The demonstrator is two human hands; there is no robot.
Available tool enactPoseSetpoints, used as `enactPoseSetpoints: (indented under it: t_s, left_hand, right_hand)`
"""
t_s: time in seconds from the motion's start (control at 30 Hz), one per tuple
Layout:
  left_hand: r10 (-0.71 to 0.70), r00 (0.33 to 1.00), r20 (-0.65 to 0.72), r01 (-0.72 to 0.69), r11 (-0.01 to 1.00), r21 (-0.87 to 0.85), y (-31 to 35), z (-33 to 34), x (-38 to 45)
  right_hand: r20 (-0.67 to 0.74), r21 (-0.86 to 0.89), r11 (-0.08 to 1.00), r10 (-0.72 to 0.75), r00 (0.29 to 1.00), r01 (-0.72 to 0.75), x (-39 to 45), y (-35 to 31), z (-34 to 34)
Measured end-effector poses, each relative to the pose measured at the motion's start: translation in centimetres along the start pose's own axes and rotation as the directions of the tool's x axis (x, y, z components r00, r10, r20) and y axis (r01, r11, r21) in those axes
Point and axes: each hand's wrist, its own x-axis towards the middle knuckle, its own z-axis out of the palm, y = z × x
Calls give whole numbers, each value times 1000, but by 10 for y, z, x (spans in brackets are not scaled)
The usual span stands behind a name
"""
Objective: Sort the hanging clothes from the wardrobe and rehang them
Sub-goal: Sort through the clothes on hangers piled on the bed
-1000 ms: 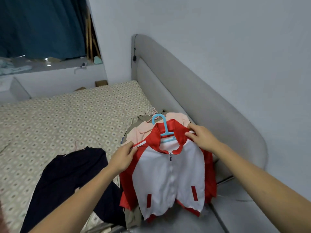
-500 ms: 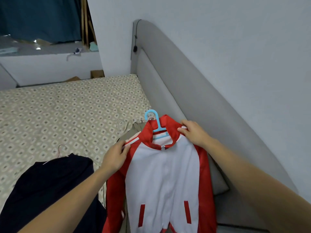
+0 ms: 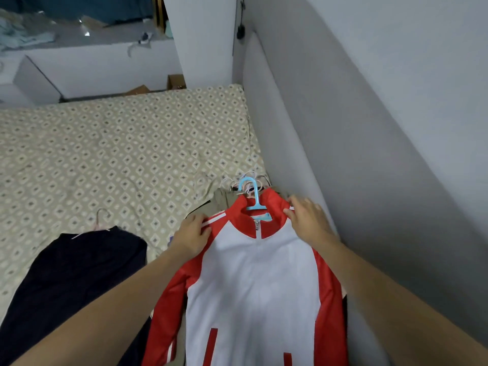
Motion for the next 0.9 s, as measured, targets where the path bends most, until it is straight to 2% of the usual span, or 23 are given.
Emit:
enactPoseSetpoints:
  t_s: [0.1, 0.27, 0.47, 0.57, 0.7, 0.9]
  left_hand:
    - [-35, 999, 26, 34, 999, 36, -1, 5, 7]
    - [-51, 998, 48, 47, 996, 79, -17, -7, -5]
    - [-89, 996, -1, 88, 987, 133, -57, -49, -37]
    - [-104, 992, -65, 113, 981, 160, -94, -72, -58]
    - [-177, 976, -129, 200, 960, 195, -161, -106, -92]
    - [-310, 940, -139, 330, 932, 152, -311, -145, -123]
  right_hand:
    - [-45, -26, 999, 25, 999, -27, 4, 4, 16]
    - [-105, 146, 988, 69, 992, -53, 16, -24, 12]
    - [-55, 131, 968, -208, 977, 213, 27, -115, 15]
    - [34, 150, 940, -314, 949, 306, 25, -171, 33]
    - [140, 189, 915, -385, 912, 357, 14, -253, 73]
    - [274, 154, 898, -439, 856, 411, 9, -371, 156]
